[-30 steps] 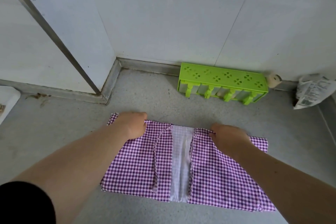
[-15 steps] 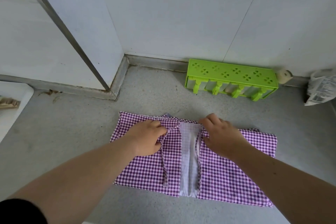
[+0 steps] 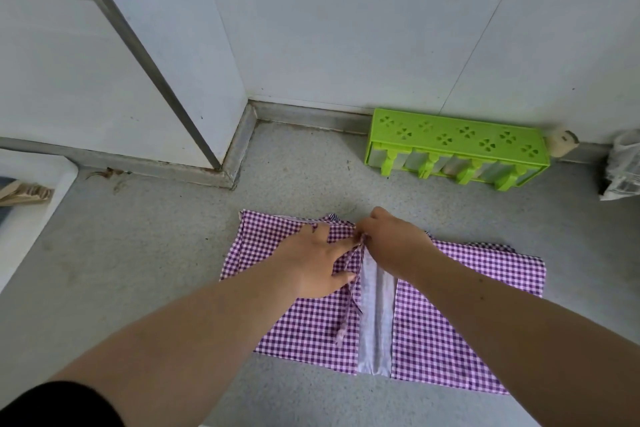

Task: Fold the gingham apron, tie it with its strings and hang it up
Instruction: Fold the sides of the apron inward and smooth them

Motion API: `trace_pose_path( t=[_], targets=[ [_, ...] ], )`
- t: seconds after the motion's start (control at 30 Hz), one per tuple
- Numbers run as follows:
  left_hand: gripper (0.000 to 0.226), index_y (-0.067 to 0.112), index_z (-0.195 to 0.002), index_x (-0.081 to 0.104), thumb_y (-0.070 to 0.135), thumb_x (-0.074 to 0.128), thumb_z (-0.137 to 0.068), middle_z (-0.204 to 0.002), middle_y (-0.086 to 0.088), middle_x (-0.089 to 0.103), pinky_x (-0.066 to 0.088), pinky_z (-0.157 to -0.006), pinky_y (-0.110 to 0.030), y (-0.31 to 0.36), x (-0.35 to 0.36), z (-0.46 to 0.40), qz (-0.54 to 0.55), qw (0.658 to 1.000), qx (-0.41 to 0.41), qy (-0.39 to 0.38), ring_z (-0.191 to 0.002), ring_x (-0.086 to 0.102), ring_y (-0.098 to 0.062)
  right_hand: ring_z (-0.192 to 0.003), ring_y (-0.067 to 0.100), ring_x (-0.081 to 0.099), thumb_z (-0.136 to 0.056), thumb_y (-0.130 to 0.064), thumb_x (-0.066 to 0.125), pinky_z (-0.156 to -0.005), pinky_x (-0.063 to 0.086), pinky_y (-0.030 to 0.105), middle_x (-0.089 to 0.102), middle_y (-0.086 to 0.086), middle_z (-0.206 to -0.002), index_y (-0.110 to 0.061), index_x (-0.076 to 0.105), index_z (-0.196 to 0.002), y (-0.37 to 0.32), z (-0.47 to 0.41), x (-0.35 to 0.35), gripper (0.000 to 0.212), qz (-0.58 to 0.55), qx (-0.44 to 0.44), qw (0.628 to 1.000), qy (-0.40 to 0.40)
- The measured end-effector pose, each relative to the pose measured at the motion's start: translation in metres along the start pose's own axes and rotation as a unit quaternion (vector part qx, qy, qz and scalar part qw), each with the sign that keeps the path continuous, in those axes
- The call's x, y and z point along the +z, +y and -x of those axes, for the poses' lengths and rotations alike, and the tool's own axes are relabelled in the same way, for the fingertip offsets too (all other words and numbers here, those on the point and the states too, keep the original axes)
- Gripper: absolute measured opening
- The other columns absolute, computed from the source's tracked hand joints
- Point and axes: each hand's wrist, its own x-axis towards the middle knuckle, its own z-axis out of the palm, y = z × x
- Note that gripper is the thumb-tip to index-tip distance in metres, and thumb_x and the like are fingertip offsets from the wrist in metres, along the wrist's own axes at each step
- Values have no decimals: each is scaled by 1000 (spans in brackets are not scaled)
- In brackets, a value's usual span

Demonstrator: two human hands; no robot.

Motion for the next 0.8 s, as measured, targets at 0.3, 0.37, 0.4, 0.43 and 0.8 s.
trace_pose_path(
  t=[0.3,0.37,0.4,0.43,0.8],
  targets=[
    [61,37,-156,34,55,51,-101,-160,-7,31,47,-110,-57,-13,4,-6,-5,1000,4,7,-143,37,-35,-92,20,65,-99,-39,57,-73,54,36,61,-7,-107,-34,51,-119,0,7,-5,22,62,-116,989,-66],
    [65,36,-157,33,59,52,-100,-161,-7,29,48,-110,-57,-12,4,-6,-14,1000,1,1,-144,36,-35,-84,21,65,-102,-35,51,-69,51,34,64,-6,-96,-33,53,-112,-1,7,-6,11,79,-93,990,-75],
    [68,36,-158,32,62,53,-98,-161,-7,28,48,-109,-57,-11,5,-5,-17,1000,-1,0,-144,36,-36,-82,20,63,-102,-33,49,-67,50,33,64,-7,-93,-34,54,-110,-1,6,-7,10,78,-74,991,-82],
    [72,36,-159,30,64,54,-97,-162,-8,26,48,-109,-56,-10,5,-5,-16,1000,-2,-2,-144,35,-36,-82,18,62,-101,-30,48,-65,49,32,63,-8,-92,-35,56,-109,1,4,-10,13,57,-53,993,-86],
    [100,44,-165,2,73,61,-90,-171,-9,12,41,-114,-56,1,0,-8,-26,999,-10,-40,-151,25,-41,-65,20,65,-104,-11,56,-60,58,35,71,14,-94,-7,63,-105,59,-48,-27,8,-508,293,807,61]
  ],
)
